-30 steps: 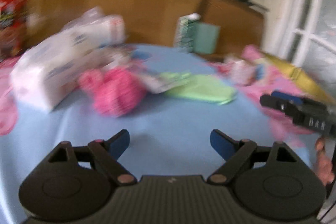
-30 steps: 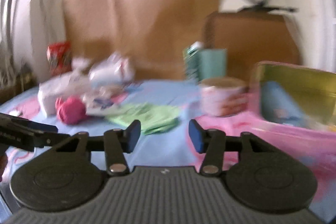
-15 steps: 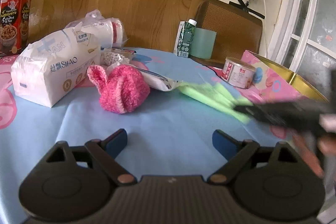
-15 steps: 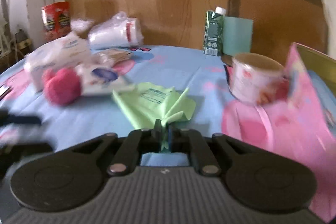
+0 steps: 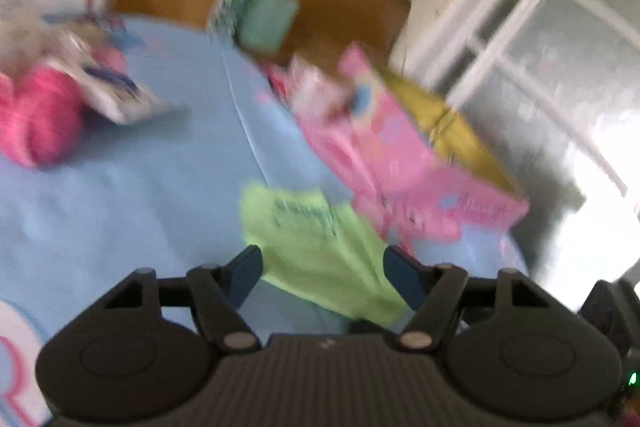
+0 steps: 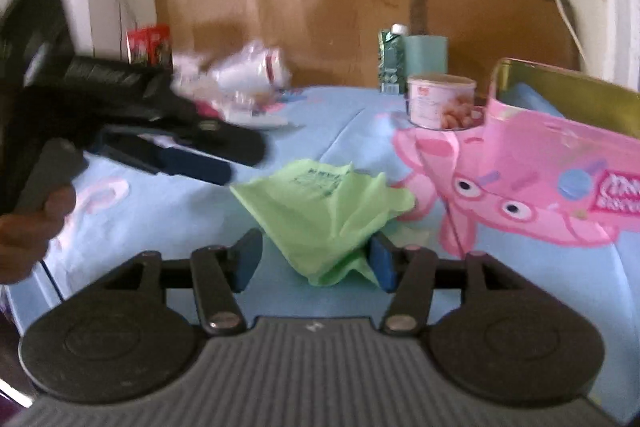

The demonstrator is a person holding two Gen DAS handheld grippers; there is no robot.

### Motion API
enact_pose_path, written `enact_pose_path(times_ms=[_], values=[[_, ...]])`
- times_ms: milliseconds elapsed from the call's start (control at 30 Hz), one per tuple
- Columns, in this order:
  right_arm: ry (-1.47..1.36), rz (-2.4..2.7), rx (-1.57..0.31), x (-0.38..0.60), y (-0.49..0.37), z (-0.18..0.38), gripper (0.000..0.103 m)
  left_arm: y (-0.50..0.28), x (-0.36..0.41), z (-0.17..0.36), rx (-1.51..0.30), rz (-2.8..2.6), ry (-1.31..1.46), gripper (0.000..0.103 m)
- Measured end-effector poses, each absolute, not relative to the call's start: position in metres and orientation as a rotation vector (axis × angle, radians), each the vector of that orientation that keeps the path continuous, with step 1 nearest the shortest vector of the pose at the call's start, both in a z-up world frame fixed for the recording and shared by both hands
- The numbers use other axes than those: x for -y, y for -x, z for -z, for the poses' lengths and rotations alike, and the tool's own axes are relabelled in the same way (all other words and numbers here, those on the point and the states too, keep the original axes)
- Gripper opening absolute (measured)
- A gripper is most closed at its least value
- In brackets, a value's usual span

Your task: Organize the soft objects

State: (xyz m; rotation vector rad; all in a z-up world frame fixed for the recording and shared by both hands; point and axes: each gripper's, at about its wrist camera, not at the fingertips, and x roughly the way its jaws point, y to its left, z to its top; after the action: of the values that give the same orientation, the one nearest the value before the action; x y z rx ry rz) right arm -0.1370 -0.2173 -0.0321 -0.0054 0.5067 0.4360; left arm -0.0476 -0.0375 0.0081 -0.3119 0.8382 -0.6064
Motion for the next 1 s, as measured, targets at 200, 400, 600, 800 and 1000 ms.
enact_pose_path(times_ms=[200,400,600,800,1000], values=[[0.054,-0.407,-0.433,0.203,0.135,0.033,0.01,0.033,0.087,-0.015,-0.872,0.707,0.315,0.039],[0.071,-0.237,-0.204,0.239,0.146,0.006,0.01,0.036,0.155,-0.072,-0.691,0.826,0.168,0.039],[0.093,-0.047,-0.084,0.288,0.123,-0.016,0.01,0.013,0.228,-0.101,-0.582,0.917,0.12,0.043],[0.108,0.121,-0.22,0.333,0.045,-0.001,0.046,-0.023,0.261,-0.078,-0.608,0.777,0.076,0.057],[-0.067,0.195,-0.23,0.371,0.044,-0.001,0.062,-0.021,0.211,-0.064,-0.623,0.675,0.155,0.062]])
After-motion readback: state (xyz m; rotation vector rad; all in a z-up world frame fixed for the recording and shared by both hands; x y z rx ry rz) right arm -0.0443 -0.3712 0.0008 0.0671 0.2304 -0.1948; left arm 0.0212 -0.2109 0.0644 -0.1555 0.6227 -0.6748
